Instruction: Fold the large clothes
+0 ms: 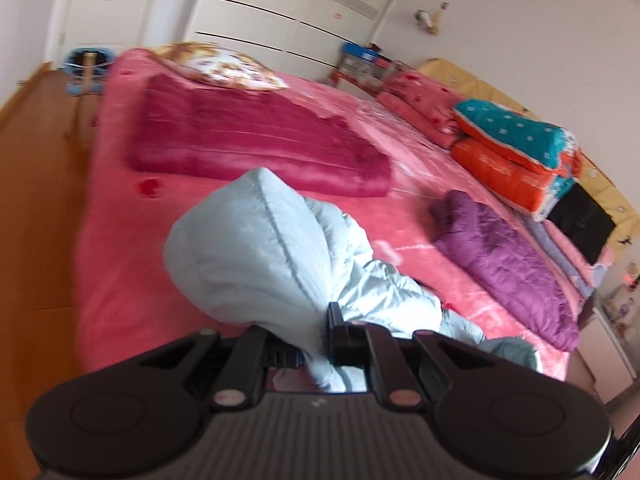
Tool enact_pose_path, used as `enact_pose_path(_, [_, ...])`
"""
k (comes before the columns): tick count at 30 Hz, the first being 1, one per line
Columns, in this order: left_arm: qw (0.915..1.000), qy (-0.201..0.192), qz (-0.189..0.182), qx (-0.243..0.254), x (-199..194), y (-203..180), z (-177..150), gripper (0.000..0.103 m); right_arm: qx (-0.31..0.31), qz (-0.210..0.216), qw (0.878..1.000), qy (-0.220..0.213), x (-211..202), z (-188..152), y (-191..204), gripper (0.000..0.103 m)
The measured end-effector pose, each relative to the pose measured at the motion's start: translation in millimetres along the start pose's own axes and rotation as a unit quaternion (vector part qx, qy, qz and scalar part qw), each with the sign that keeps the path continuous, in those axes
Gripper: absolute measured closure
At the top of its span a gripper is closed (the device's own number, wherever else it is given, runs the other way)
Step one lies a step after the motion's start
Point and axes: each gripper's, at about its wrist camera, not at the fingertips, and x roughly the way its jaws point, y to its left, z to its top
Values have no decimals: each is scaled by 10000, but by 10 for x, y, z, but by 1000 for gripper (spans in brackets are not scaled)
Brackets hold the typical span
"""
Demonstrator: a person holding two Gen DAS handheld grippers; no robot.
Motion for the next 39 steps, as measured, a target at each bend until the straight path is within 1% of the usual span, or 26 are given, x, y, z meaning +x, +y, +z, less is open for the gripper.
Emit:
enact_pose_path(5, [9994, -28, 249, -224, -425, 438, -113, 96, -153, 102, 9996, 208, -52, -87, 169, 80])
enact_pose_path(9, [9986, 33, 338, -415, -692, 688, -238, 96, -253, 141, 9990, 340, -178, -155, 269, 80])
enact_pose_path(13, [9977, 176, 344, -564, -850, 901, -428, 96, -336, 61, 9986, 393, -308, -187, 298, 80])
enact_pose_path(16, [9970, 267, 348, -632, -891, 1007, -589, 96, -438, -84, 9984, 348, -408, -185, 273, 80])
enact_pose_path(17, [9968, 285, 339, -665, -889, 1032, -625, 96, -437, -110, 9982, 396, -423, -186, 248, 80])
enact_pose_path(19, [9964, 314, 285, -741, -875, 1083, -690, 96, -353, -201, 9979, 510, -435, -195, 218, 72])
enact_pose_path(20, [9965, 305, 284, -730, -867, 1085, -715, 96, -303, -170, 9980, 537, -463, -226, 208, 72])
enact_pose_path(21, [9967, 294, 289, -701, -857, 1085, -735, 96, -272, -91, 9979, 574, -470, -231, 209, 64])
enact_pose_path(22, [9969, 293, 293, -667, -842, 1088, -751, 96, -267, -25, 9979, 585, -482, -255, 242, 47])
enact_pose_path(23, [9970, 297, 296, -647, -830, 1094, -769, 96, -307, 38, 9979, 571, -500, -275, 287, 36])
enact_pose_path(24, [9970, 308, 301, -640, -804, 1094, -788, 96, -382, 95, 9976, 569, -507, -292, 335, 18])
enact_pose_path(25, [9970, 327, 318, -620, -783, 1102, -804, 96, -485, 150, 9971, 575, -509, -315, 396, 3])
enact_pose_path(26, [9972, 335, 349, -565, -774, 1106, -823, 96, -577, 212, 9963, 595, -501, -340, 450, 0])
enact_pose_path(27, [9976, 329, 376, -486, -764, 1106, -837, 96, -686, 251, 9953, 641, -479, -366, 503, 2])
enact_pose_path(30, [9981, 307, 416, -339, -737, 1120, -876, 95, -980, 226, 9918, 789, -368, -456, 659, 0])
enact_pose_path(35, [9981, 338, 454, -231, -679, 1156, -927, 94, -1348, 233, 9830, 1227, -150, -670, 844, 0])
enact_pose_path(36, [9982, 329, 459, -216, -660, 1161, -933, 93, -1483, 246, 9802, 1288, -125, -721, 895, 0])
enact_pose_path(37, [9982, 320, 461, -209, -637, 1172, -941, 92, -1692, 226, 9767, 1297, -106, -780, 959, 0])
enact_pose_path(39, [9980, 354, 467, -254, -588, 1207, -953, 92, -2238, 82, 9681, 1124, -99, -882, 1091, 0])
